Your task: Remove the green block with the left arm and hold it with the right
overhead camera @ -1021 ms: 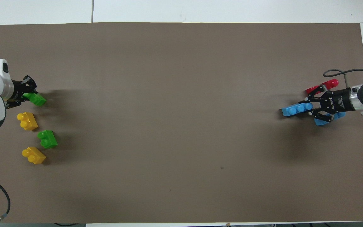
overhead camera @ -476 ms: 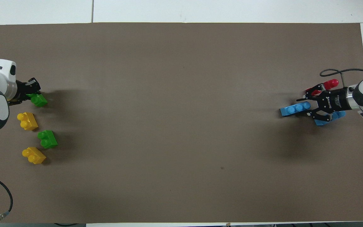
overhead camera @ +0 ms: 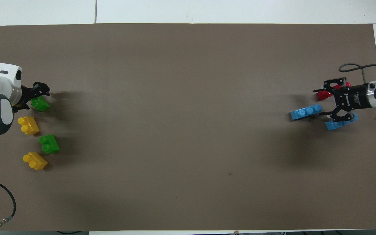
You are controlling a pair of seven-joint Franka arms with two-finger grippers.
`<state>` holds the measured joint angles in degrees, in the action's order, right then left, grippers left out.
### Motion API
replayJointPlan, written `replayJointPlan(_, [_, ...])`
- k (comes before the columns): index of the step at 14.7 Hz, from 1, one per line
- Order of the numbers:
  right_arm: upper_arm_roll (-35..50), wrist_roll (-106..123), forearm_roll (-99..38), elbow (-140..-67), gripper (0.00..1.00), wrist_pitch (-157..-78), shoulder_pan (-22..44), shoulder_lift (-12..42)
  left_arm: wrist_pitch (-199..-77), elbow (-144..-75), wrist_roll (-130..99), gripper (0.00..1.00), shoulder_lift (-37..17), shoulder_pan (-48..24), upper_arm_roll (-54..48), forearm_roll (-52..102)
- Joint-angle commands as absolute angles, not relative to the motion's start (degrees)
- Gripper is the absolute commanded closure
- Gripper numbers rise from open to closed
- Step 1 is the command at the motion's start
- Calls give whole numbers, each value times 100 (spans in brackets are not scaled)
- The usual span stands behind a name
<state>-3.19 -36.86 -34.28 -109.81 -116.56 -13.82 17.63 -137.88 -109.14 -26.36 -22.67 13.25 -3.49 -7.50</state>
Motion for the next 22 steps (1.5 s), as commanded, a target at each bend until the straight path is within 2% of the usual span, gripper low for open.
replayJointPlan(1, [-273,-3876,-2702,-10759,0,-11339,-1389,1380,-13598,-10671,-2514,0,-2198,1327,-352,-721])
replayJointPlan(4, [-176,-3684,-1944,-10066,0,-10751,-1389,1310,-12843,-10171,-2505,0,-1996,1275,-360,-721])
replayJointPlan(7, [69,-3008,-1242,-9485,0,-10136,-1389,1117,-12455,-10063,-2461,0,-1557,1231,-378,-738])
replayJointPlan(11, [482,-1796,-573,-9396,0,-9845,-1310,485,-11911,-10055,-2014,0,-915,1064,-404,-729])
replayJointPlan(17, [510,-347,132,-9387,0,-9326,-897,-175,-10945,-10055,-1636,0,-45,1011,-606,-721])
replayJointPlan(22, [518,-62,114,-9308,0,-9079,-888,-272,-10092,-10046,-792,0,474,1011,-606,-396])
